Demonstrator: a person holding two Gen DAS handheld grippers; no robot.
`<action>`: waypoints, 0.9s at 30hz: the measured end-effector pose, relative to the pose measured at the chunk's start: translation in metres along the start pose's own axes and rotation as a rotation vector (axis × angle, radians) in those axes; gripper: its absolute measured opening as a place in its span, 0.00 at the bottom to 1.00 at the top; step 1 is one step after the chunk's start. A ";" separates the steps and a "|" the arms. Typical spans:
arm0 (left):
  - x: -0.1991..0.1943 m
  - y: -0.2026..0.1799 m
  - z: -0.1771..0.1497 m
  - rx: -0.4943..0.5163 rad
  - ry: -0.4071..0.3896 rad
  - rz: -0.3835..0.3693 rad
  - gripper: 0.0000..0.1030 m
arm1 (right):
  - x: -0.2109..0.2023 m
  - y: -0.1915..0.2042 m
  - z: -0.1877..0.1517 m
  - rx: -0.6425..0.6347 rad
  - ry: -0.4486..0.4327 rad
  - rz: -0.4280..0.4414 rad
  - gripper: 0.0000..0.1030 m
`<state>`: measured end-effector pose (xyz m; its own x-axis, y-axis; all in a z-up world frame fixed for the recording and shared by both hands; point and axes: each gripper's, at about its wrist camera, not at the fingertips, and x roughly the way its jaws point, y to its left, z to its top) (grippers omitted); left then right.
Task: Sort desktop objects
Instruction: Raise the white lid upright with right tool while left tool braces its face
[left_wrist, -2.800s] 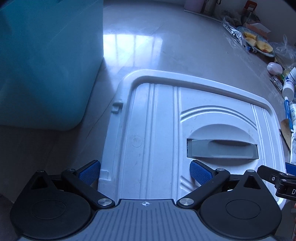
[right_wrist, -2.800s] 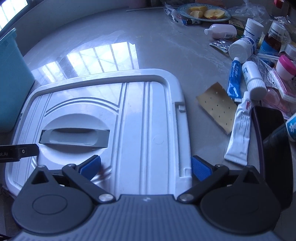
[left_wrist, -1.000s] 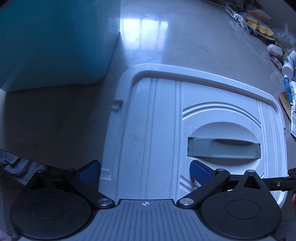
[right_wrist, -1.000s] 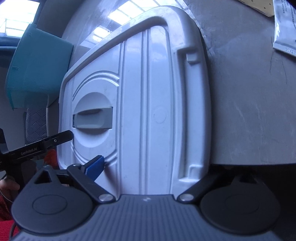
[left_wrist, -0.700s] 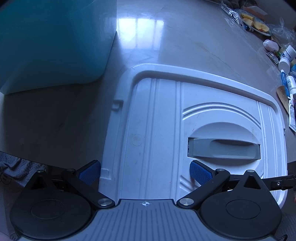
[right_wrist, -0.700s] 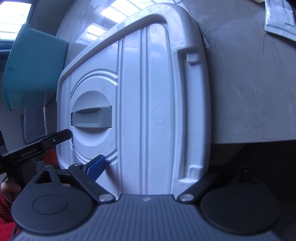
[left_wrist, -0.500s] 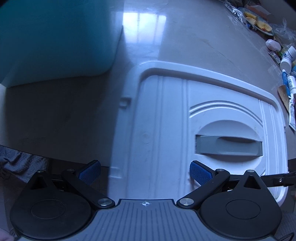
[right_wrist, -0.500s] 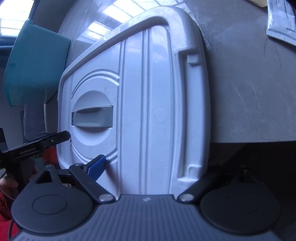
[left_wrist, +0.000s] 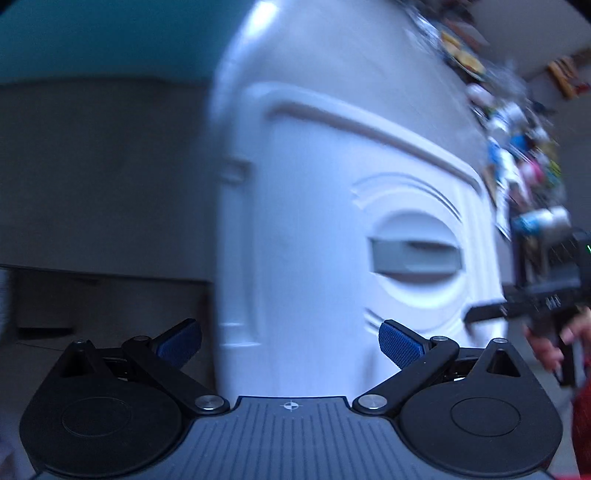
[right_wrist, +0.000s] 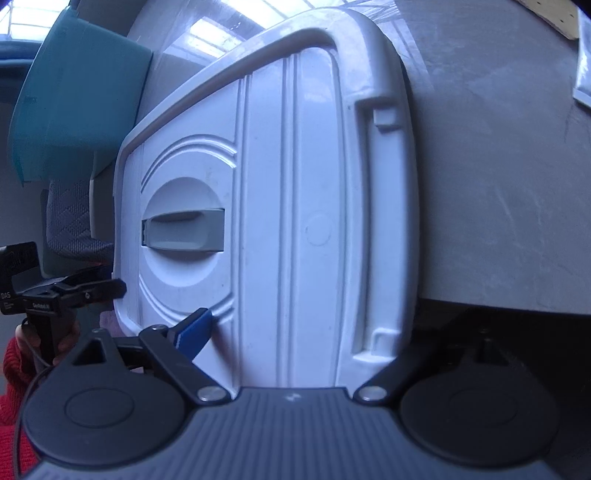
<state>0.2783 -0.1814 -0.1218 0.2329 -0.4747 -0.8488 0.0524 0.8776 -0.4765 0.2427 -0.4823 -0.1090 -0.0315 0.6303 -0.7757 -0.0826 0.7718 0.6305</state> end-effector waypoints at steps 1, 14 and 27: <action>0.014 -0.001 -0.008 0.015 0.008 -0.002 1.00 | 0.001 0.001 0.002 -0.006 0.005 -0.002 0.89; 0.055 -0.015 -0.003 -0.011 0.044 -0.012 1.00 | 0.005 0.003 0.021 -0.042 0.006 -0.057 0.89; 0.016 0.018 -0.012 -0.025 -0.024 -0.118 1.00 | 0.013 0.006 0.041 0.013 -0.039 0.010 0.89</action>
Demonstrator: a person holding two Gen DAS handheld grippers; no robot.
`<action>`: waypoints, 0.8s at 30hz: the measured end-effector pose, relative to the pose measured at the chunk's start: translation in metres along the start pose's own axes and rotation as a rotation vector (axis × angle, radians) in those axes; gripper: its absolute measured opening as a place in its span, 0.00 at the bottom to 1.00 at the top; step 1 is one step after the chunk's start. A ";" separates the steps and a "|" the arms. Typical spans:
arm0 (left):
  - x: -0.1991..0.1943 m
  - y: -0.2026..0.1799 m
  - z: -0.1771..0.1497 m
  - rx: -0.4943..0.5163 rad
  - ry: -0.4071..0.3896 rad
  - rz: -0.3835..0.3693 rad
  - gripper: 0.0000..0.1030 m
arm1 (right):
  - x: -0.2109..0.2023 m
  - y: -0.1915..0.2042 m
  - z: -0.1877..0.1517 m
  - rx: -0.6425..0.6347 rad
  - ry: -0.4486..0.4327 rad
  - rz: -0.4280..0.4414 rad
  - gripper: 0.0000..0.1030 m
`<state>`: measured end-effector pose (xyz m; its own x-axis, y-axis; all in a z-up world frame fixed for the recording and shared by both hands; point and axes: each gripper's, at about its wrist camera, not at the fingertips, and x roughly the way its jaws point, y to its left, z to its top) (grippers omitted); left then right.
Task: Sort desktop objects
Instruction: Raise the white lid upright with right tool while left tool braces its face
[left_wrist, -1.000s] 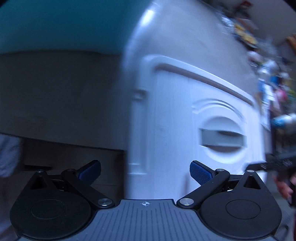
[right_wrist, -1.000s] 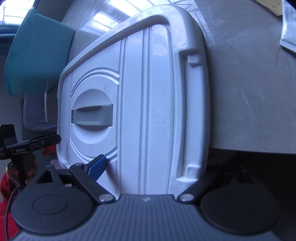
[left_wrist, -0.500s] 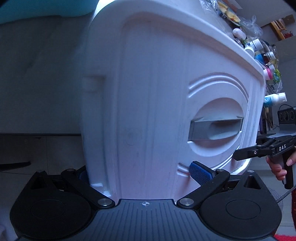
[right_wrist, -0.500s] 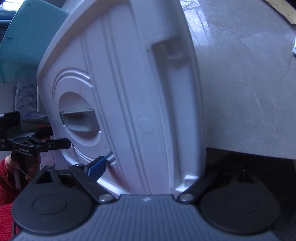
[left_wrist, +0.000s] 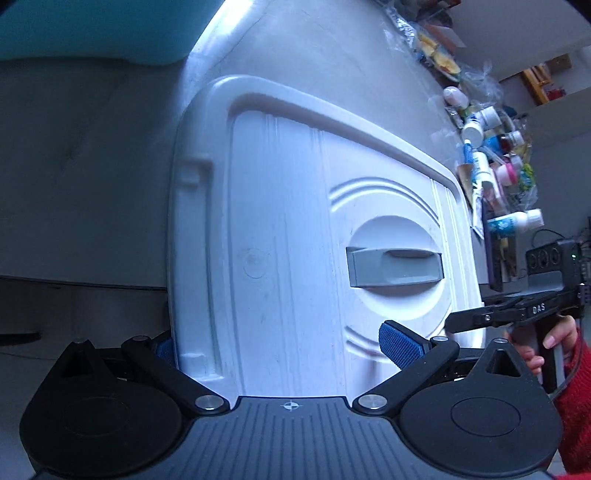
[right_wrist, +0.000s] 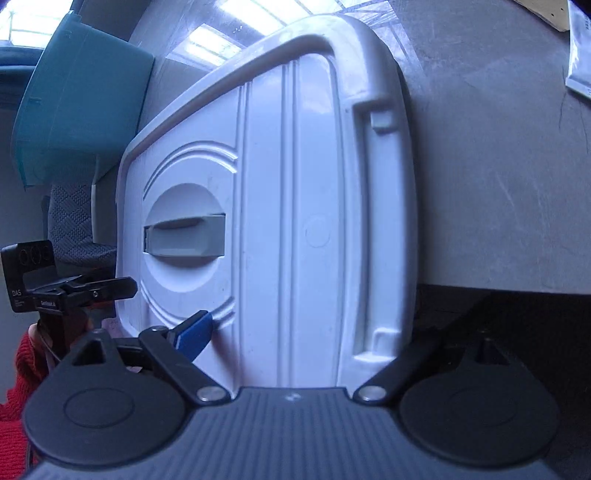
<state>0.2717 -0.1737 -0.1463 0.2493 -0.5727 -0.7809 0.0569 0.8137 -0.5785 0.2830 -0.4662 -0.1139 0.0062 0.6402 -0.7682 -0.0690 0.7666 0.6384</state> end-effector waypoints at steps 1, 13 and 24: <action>-0.002 0.005 -0.001 -0.008 0.010 -0.008 1.00 | 0.001 0.002 0.001 -0.001 -0.003 0.001 0.89; -0.011 -0.018 -0.008 0.026 -0.014 0.036 1.00 | -0.001 0.020 0.002 -0.030 -0.059 -0.003 0.89; -0.038 -0.028 -0.031 0.095 -0.079 0.048 1.00 | -0.004 0.045 -0.018 -0.094 -0.118 -0.021 0.90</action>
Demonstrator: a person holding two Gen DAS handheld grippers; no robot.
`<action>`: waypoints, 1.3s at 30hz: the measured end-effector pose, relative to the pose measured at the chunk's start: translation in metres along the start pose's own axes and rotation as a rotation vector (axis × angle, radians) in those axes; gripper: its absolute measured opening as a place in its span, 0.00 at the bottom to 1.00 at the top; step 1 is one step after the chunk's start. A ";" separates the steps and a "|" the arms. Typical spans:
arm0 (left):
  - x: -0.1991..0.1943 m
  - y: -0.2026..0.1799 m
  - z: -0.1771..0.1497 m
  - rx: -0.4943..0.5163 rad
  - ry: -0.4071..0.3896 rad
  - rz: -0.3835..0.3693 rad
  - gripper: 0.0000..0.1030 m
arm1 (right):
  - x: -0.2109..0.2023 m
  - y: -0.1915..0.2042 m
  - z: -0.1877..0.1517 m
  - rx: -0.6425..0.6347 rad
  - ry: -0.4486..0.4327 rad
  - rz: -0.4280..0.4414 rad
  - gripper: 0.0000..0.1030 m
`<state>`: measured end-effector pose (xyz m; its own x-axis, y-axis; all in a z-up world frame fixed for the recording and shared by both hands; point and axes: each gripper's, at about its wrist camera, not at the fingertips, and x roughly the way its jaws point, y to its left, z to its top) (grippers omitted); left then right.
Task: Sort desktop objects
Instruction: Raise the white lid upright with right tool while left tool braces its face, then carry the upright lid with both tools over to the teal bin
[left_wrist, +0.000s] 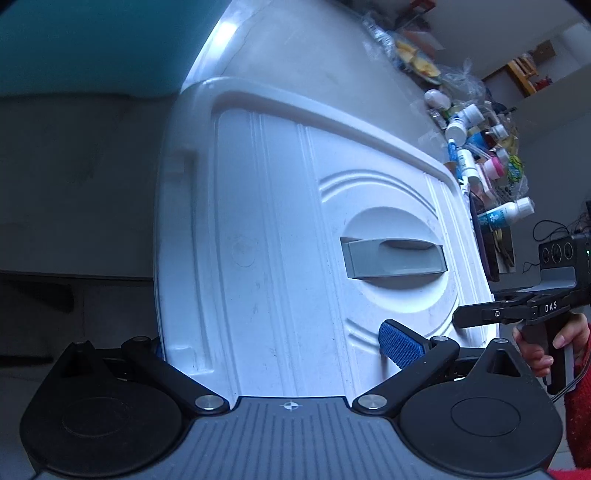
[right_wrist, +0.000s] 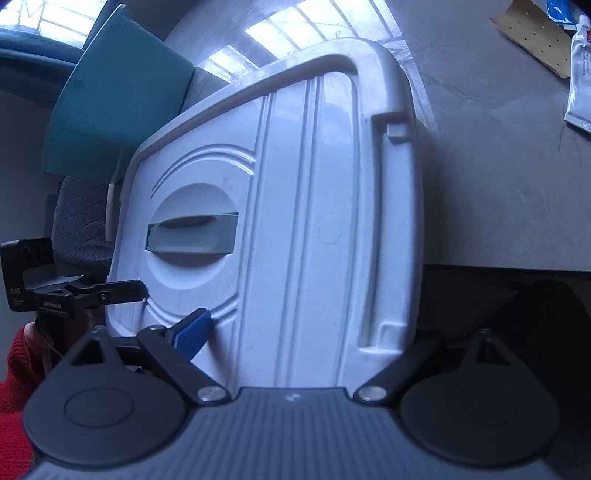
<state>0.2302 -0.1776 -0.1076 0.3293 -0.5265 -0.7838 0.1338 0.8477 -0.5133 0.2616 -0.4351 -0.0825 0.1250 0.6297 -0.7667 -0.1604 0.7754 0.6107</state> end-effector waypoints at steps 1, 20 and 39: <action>-0.003 -0.001 -0.001 0.006 -0.005 0.001 1.00 | -0.001 0.003 -0.001 -0.005 -0.005 -0.001 0.90; -0.093 0.008 -0.067 -0.016 -0.098 0.026 1.00 | 0.010 0.036 -0.030 -0.066 -0.046 0.040 0.91; -0.262 0.083 -0.136 -0.021 -0.216 0.071 1.00 | 0.074 0.156 -0.062 -0.139 -0.108 0.074 0.91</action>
<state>0.0275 0.0221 0.0075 0.5303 -0.4374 -0.7262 0.0841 0.8795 -0.4684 0.1851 -0.2700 -0.0565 0.2105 0.6919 -0.6906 -0.3060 0.7176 0.6257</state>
